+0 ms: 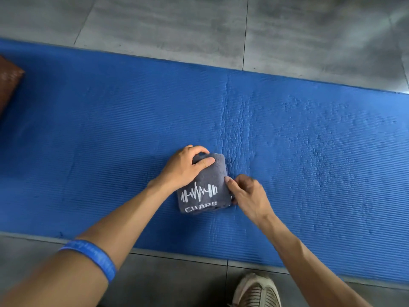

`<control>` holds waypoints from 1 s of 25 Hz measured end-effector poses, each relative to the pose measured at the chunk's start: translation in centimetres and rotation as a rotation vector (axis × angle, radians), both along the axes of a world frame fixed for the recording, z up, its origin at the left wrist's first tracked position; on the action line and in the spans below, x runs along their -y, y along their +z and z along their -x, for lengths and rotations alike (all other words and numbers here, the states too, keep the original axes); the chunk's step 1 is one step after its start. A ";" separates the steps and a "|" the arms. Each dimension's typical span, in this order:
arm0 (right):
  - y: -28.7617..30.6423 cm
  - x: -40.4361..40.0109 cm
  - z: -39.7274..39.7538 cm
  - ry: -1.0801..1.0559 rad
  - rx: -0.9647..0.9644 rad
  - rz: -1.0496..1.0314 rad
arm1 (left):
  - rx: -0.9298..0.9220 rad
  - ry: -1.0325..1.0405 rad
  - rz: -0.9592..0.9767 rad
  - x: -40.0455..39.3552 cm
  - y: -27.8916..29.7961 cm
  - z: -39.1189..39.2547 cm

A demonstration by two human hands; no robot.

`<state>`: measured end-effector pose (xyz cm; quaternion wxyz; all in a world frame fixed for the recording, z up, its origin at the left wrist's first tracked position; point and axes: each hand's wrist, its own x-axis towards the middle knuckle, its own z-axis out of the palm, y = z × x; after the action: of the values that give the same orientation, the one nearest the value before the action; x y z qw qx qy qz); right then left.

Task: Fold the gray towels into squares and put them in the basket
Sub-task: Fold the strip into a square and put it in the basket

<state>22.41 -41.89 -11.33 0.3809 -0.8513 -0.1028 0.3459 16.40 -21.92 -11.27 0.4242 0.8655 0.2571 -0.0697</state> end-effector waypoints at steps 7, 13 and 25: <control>1.2 -5.2 2.2 0.109 0.667 -0.085 | 0.108 -0.067 -0.403 2.3 -0.9 0.7; -1.0 -8.1 0.8 0.260 0.481 0.181 | 0.172 0.298 -0.143 3.3 -2.7 2.7; -2.9 -8.3 1.6 0.228 0.645 0.321 | 0.102 0.408 -0.142 5.1 -2.9 4.9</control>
<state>20.77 -33.57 -14.26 0.1500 -0.9484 -0.2559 0.1121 11.45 -26.99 -14.14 0.3798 0.8256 0.4095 0.0800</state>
